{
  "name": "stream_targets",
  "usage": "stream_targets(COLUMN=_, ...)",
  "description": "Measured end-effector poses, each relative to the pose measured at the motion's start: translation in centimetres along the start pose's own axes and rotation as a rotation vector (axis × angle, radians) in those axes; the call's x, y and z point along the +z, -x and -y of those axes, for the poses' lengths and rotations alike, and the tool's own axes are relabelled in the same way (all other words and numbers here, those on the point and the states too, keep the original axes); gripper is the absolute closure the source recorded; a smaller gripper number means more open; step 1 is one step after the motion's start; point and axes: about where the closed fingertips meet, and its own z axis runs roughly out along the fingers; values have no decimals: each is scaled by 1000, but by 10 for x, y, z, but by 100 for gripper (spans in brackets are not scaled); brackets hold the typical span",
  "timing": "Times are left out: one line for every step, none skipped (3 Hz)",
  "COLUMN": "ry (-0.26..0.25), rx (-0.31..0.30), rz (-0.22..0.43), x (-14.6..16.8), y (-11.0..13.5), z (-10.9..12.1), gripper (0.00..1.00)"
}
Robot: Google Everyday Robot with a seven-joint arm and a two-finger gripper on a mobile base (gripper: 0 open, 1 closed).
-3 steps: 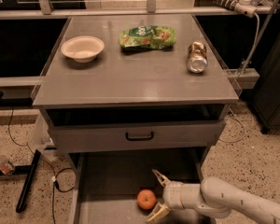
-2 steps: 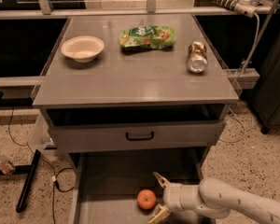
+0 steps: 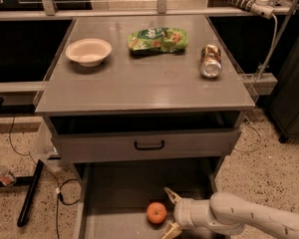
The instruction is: Pick orange from middle drawer and place on counter
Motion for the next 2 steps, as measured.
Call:
stream_targets(ry=0, rx=0, rz=0, x=0, y=0, z=0, gripper=19)
stream_targets(ry=0, rx=0, rz=0, x=0, y=0, z=0, gripper=42)
